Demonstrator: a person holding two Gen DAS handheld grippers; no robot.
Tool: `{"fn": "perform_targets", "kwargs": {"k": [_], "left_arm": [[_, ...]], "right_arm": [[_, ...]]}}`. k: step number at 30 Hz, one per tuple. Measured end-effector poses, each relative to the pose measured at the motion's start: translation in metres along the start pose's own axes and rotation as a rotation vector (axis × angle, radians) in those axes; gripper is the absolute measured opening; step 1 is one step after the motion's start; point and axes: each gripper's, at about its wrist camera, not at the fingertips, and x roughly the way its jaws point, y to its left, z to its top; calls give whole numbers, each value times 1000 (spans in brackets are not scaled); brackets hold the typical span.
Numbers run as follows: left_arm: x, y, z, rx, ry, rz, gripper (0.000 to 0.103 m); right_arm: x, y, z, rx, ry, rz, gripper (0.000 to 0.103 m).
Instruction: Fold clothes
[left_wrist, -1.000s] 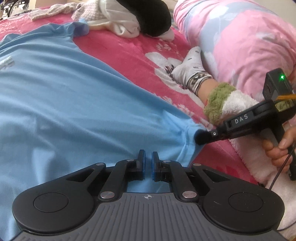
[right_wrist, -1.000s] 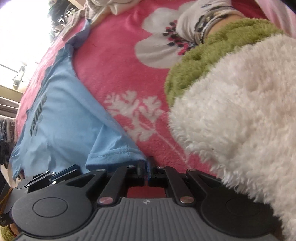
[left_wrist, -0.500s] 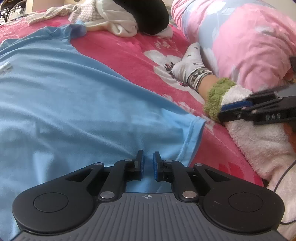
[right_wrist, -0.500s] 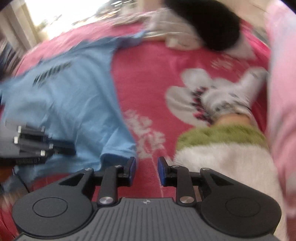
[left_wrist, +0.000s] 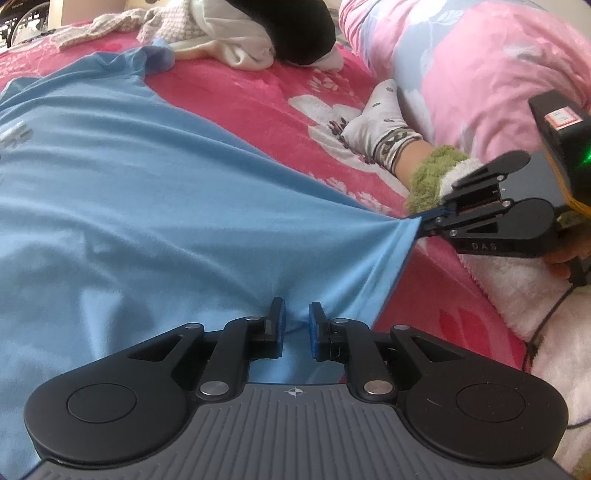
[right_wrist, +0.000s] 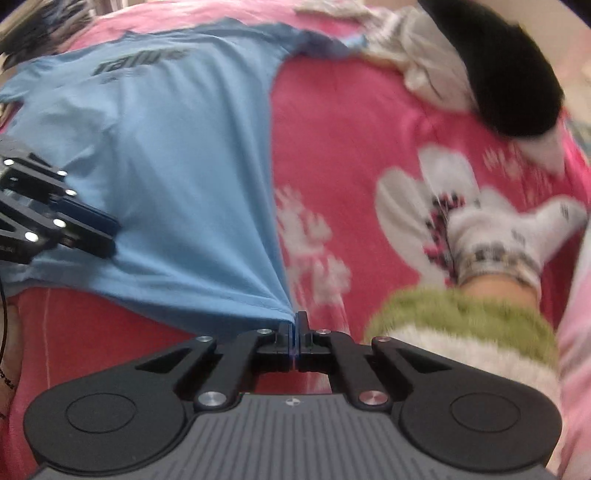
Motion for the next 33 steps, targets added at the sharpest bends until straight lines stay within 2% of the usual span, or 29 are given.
{"fn": "perform_targets", "kwargs": {"k": [8,10,13,19,22,25,27,29,33], "left_arm": [[0,-2,-4,16,44,-30,13],[-1,-4,-6,32,65,-41,14],[-3,-4,-8,52,94,-68,17],[-8,-7,-6,83,116,-97,17],[-13,-10,-6,106,113,-104,17],[-14,-12,-13,131,130,-99,18],[-13,-11,-19,126,145,-92,18],[-13,-8,-25,109,157,-94,18],[-18,-1,-35,53,203,-132,18]], "right_arm": [[12,2,-1,-13,81,2,3],[6,-4,-1,23,101,18,19],[-11,-17,1,88,124,61,20],[-55,-46,35,175,-3,169,20],[-45,-42,55,194,-33,287,21],[-15,-19,66,141,-33,365,21],[10,-5,68,108,-15,371,21],[39,1,58,116,75,352,21],[32,1,39,108,153,355,20]]}}
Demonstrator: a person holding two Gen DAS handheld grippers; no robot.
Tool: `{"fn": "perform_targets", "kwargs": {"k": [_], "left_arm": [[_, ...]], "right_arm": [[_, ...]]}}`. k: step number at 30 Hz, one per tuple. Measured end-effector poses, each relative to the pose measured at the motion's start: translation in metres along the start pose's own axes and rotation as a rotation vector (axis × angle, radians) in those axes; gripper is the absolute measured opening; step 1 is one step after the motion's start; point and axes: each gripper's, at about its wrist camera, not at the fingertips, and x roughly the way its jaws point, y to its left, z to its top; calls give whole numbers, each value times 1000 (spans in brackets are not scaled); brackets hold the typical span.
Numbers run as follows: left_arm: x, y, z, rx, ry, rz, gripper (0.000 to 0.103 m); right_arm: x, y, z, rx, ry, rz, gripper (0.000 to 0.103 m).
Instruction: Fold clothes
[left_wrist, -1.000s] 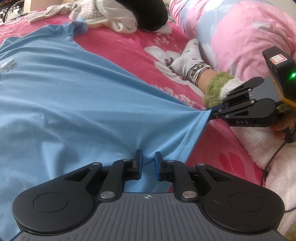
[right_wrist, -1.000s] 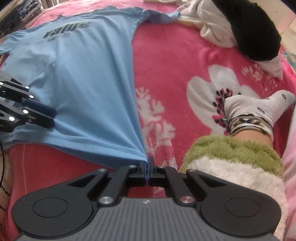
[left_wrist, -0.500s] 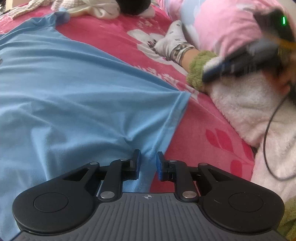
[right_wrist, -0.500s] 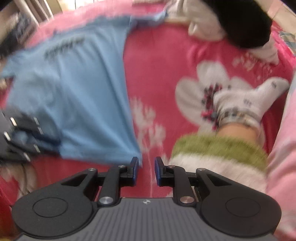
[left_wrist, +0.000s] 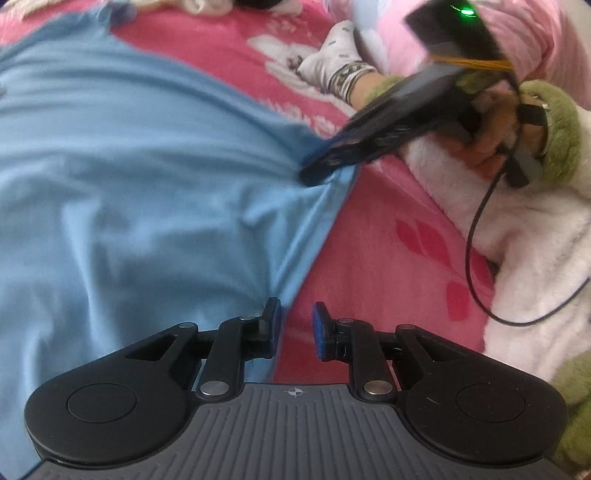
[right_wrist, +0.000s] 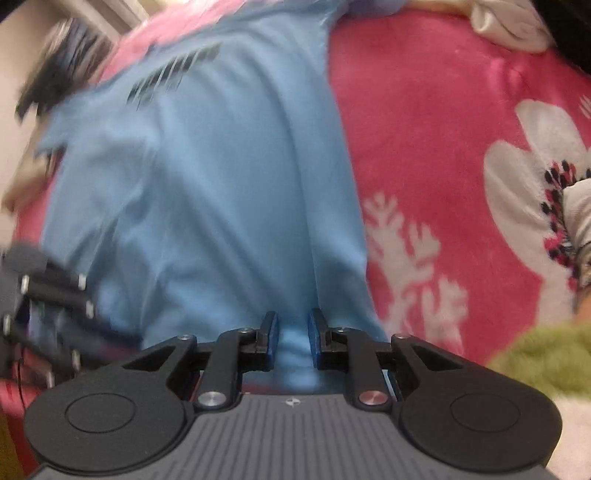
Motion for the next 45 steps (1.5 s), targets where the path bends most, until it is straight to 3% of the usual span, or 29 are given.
{"fn": "perform_targets", "kwargs": {"k": [5,7,11,14,18,22,28,34,39,40,41,42,45], "left_arm": [[-6,-3,-21,-4,90,1,18],[-13,-9,-33,5,115,24,18],[-40,-17,-51,-23,90,148,18],[-60,-26,-62,-17,40,283,18],[-67,-28,-77,-40,-1,389,18],[-63,-29,-88,-43,-6,466,18],[-57,-28,-107,-25,27,555,18],[-58,-23,-118,-44,20,584,18],[-59,-19,-120,-55,2,579,17],[-59,-18,-119,-53,-3,577,13],[-60,-17,-119,-50,-9,574,2],[-60,-17,-118,-46,-15,572,0],[-65,-15,-117,-43,-22,543,0]], "right_arm": [[-13,-5,-24,63,98,-2,17],[-27,2,-28,37,37,8,20],[-51,39,-25,-160,-136,81,20],[-42,75,-27,-369,-145,78,20],[-24,113,-44,-642,-183,21,20],[-17,129,-52,-758,-232,2,21],[-16,153,-63,-935,-278,47,23],[8,179,-67,-1107,-271,85,27],[27,184,-71,-1148,-252,58,27],[30,183,-70,-1143,-249,51,24],[31,182,-68,-1131,-248,53,18],[31,180,-66,-1110,-247,65,6],[21,175,-62,-1070,-249,107,5]]}}
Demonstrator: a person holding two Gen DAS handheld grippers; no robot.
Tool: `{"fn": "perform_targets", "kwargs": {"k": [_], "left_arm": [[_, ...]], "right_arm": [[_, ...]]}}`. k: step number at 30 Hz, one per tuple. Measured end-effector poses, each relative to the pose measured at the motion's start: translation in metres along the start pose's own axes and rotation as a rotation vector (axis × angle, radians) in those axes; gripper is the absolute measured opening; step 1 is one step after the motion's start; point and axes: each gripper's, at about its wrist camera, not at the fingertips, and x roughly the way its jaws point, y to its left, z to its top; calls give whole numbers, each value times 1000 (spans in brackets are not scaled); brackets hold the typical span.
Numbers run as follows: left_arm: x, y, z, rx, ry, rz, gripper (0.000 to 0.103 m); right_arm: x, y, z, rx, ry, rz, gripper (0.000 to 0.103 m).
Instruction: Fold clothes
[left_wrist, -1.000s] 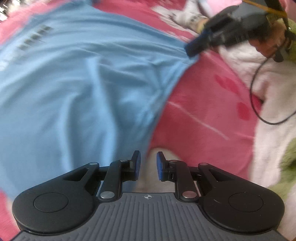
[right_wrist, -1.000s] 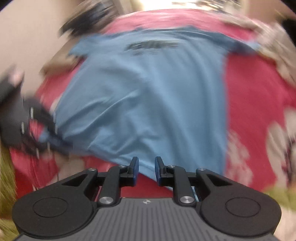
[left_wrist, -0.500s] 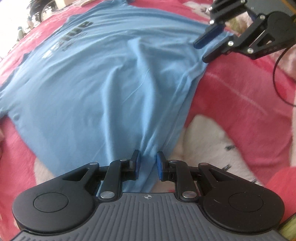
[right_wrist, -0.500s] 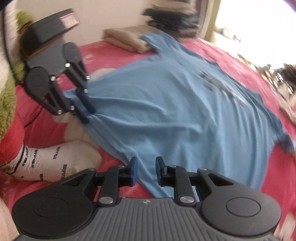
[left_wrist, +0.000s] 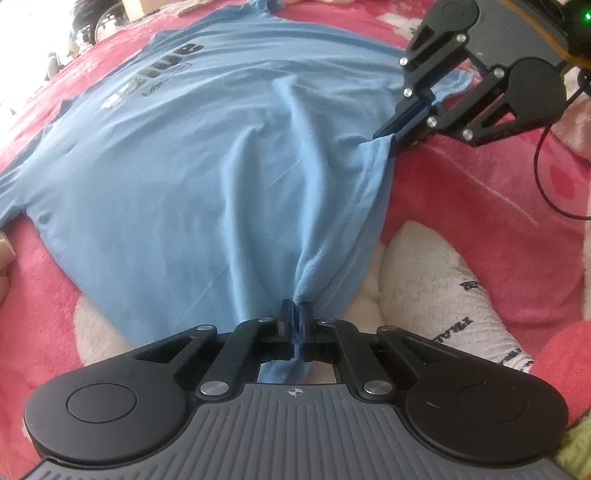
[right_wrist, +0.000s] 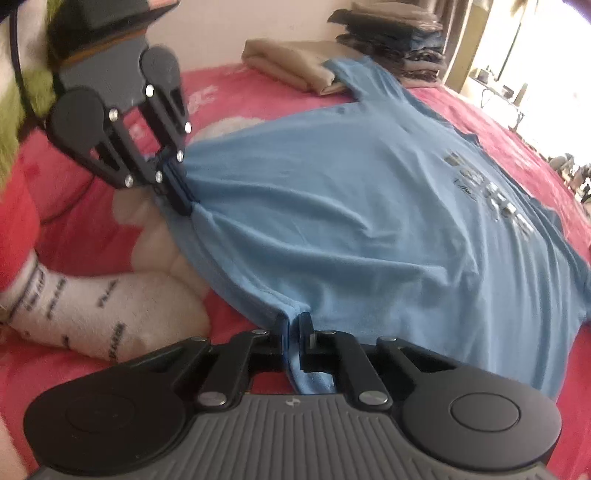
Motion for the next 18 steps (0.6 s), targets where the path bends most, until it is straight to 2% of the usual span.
{"fn": "perform_targets", "kwargs": {"k": [2,9,14,18], "left_arm": [[-3,4,-2,-4,4,-27,0],[3,5,-2,19,47,-76,0],[13,11,-3,-62,79,-115,2],[5,23,-17,-162,129,-178,4]], "right_arm": [[-8,-1,-1,2,-8,14,5],[-1,4,-7,-52,55,35,5],[9,-2,-8,-13,93,60,6],[1,-14,-10,86,97,117,16]]}}
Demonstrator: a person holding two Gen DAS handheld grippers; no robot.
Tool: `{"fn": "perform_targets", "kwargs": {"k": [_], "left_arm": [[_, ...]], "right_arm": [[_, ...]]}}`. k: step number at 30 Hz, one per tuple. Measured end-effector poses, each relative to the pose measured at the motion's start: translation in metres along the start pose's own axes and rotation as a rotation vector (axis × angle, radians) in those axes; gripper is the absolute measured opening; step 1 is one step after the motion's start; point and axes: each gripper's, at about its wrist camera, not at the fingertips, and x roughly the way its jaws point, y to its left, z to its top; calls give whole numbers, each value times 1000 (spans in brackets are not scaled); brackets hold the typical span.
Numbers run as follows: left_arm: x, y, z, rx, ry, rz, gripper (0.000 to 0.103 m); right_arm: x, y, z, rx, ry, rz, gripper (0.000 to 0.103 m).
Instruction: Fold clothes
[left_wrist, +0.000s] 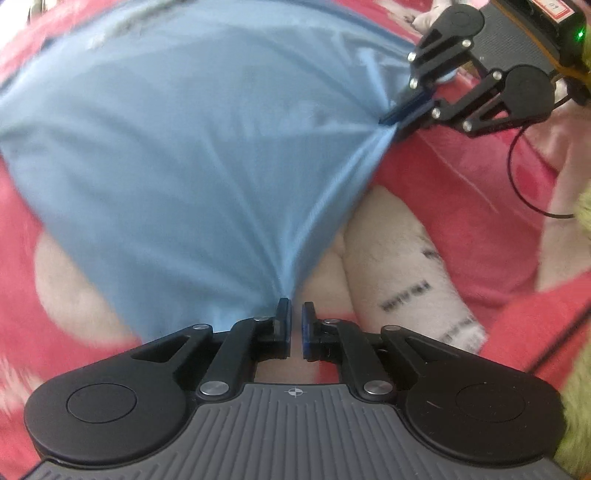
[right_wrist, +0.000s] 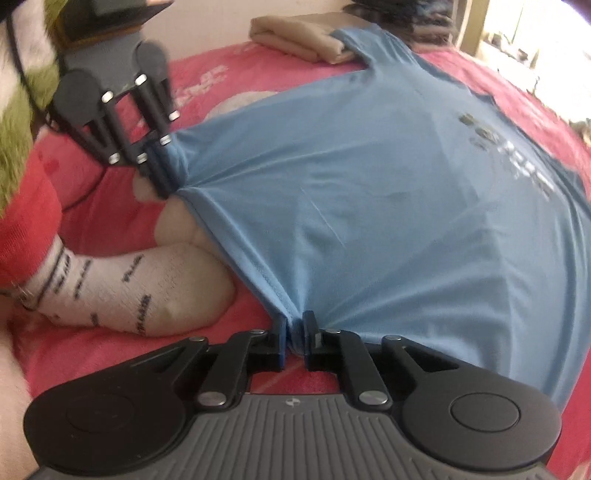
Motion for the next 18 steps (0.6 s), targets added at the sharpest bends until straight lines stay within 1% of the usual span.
{"fn": "perform_targets", "kwargs": {"k": [2,4,6,8,10,11,14,16,17,18], "left_arm": [[-7,11,-8,-76,-9,-3,5],[-18,22,-17,-168,-46,3,8],[-30,35,-27,-269,-97,5,11],[-40,46,-36,-364,-147,4,16],[-46,56,-43,-432,-181,6,19],[-48,58,-45,-459,-191,15,21],[-54,65,-50,-529,-212,29,22],[-57,66,-57,-569,-242,30,24],[-59,66,-60,-589,-258,30,28],[-56,68,-60,-602,-257,21,30]], "right_arm": [[-9,-8,-4,56,-16,38,18],[-21,-20,-11,143,-42,69,19],[-35,-38,-18,265,-81,85,21],[-50,-61,-29,415,-129,87,24],[-65,-85,-42,575,-172,70,39],[-72,-96,-50,649,-190,49,41],[-89,-127,-77,890,-226,-18,45],[-95,-142,-97,1034,-227,-48,46],[-96,-147,-107,1095,-221,-57,46],[-96,-151,-116,1152,-212,-64,46]]}}
